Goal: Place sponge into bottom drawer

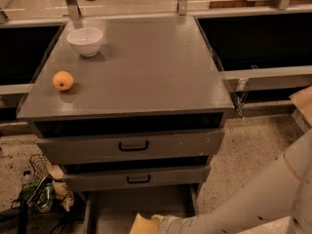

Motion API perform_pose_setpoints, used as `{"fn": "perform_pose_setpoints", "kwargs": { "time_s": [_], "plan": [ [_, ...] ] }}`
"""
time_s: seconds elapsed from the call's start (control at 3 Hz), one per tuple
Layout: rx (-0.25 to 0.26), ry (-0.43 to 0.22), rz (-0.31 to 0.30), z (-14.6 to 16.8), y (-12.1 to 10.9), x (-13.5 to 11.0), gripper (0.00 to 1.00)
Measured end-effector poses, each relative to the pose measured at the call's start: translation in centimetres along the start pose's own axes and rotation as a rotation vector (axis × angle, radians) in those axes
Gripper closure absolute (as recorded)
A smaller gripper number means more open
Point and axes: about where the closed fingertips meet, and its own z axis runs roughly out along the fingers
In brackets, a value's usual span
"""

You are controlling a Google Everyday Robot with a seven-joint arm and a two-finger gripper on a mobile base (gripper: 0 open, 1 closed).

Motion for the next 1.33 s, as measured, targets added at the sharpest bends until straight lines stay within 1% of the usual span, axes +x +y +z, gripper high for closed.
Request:
{"fn": "perform_pose_setpoints", "kwargs": {
  "time_s": [0.33, 0.67, 1.0, 1.33],
  "plan": [
    [0.001, 0.011, 0.032, 3.5, -0.7, 0.7, 1.00],
    [0.001, 0.018, 0.054, 6.1, -1.1, 1.1, 1.00],
    [0.029, 0.020, 0.066, 6.7, -0.4, 1.8, 1.00],
    [0.056, 0.016, 0.069, 6.8, -0.9, 1.8, 1.00]
  ]
}}
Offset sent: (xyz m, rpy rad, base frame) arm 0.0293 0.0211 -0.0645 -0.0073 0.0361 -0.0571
